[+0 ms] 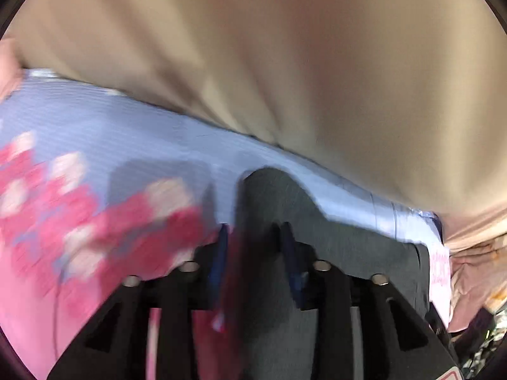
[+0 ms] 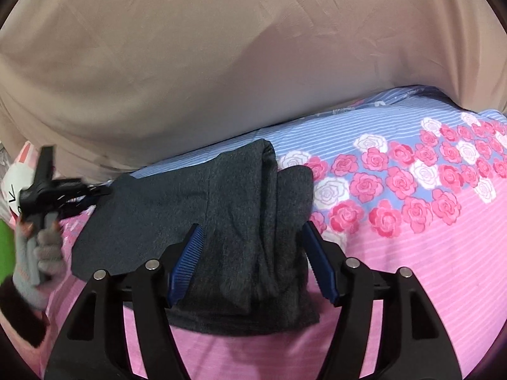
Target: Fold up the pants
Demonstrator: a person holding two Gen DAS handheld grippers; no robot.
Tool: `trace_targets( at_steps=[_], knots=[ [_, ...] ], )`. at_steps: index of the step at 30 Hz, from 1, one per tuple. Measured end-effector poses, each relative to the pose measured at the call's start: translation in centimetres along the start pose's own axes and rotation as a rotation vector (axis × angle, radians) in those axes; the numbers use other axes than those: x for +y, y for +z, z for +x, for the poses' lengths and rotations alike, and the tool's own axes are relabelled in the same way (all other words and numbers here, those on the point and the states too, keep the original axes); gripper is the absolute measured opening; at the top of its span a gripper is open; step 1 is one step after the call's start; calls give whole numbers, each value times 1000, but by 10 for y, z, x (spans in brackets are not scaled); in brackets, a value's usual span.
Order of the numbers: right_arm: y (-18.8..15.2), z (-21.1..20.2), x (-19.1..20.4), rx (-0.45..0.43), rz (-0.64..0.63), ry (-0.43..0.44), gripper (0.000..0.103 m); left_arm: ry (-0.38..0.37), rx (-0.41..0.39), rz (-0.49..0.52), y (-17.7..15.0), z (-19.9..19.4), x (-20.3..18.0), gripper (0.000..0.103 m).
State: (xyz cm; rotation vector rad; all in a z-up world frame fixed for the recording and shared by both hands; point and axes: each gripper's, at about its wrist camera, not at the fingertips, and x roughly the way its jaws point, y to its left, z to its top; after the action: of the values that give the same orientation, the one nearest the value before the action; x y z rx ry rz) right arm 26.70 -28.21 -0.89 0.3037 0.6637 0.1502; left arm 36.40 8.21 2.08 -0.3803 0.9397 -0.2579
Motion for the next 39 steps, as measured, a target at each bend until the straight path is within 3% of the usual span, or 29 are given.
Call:
trace_targets(
  at_steps=[2,4,7,8,9,10,12,13,16,18,22,23,25,27,28,31,33,36,38,39],
  knots=[
    [-3,-4,1,20,6,2,62,-1,-36,13,-31,-36,4,74],
    [-6,-5,2,41,20,6,62,-8,-27,16,-60,-49,8,84],
    [-12,0,4,72,9,-18,58,-39,69,7,-94,-35,7,81],
    [-14,0,6,75,0,-26,44,-18,22,45,-103,-39,1,75],
    [-15,-2,9,73,-12,-36,41,-8,11,88,-107,-42,-3,58],
    [-15,-5,10,62,-15,-40,34,-64,67,105,-110,-38,-10,27],
    [-13,-19,9,21,2,-48,26,-46,81,75,-108,-48,-16,16],
    [-13,-25,8,10,5,-58,19,-41,98,63,-107,-51,-15,17],
    [-22,-20,-7,53,19,-141,23,-22,139,-19,-105,-42,7,26],
    [-24,-28,-13,39,73,-118,22,-25,112,-25,-107,-49,7,26],
    [-18,-52,21,-61,-46,-103,16,106,-16,135,-124,-77,-30,26],
    [-19,-47,28,-46,-73,-96,14,138,-46,174,-131,-82,-42,34],
    [-32,-10,29,89,-112,-170,11,168,-79,218,-142,-83,-55,45],
    [-33,-14,18,87,-74,-148,9,183,-91,240,-154,-79,-66,53],
    [-28,-26,15,76,-47,-128,10,193,-98,246,-161,-77,-71,57],
    [-20,-48,4,16,36,-43,32,202,-117,240,-172,-76,-71,59],
    [-14,-40,-5,18,84,6,35,183,-138,226,-177,-76,-69,60],
    [-5,-13,-5,49,58,-45,36,198,-205,251,-181,-82,-72,61],
    [-6,5,-4,84,44,-83,51,212,-241,273,-184,-86,-73,69],
    [-10,11,-3,91,41,-80,50,211,-248,276,-185,-87,-73,69]
  ],
)
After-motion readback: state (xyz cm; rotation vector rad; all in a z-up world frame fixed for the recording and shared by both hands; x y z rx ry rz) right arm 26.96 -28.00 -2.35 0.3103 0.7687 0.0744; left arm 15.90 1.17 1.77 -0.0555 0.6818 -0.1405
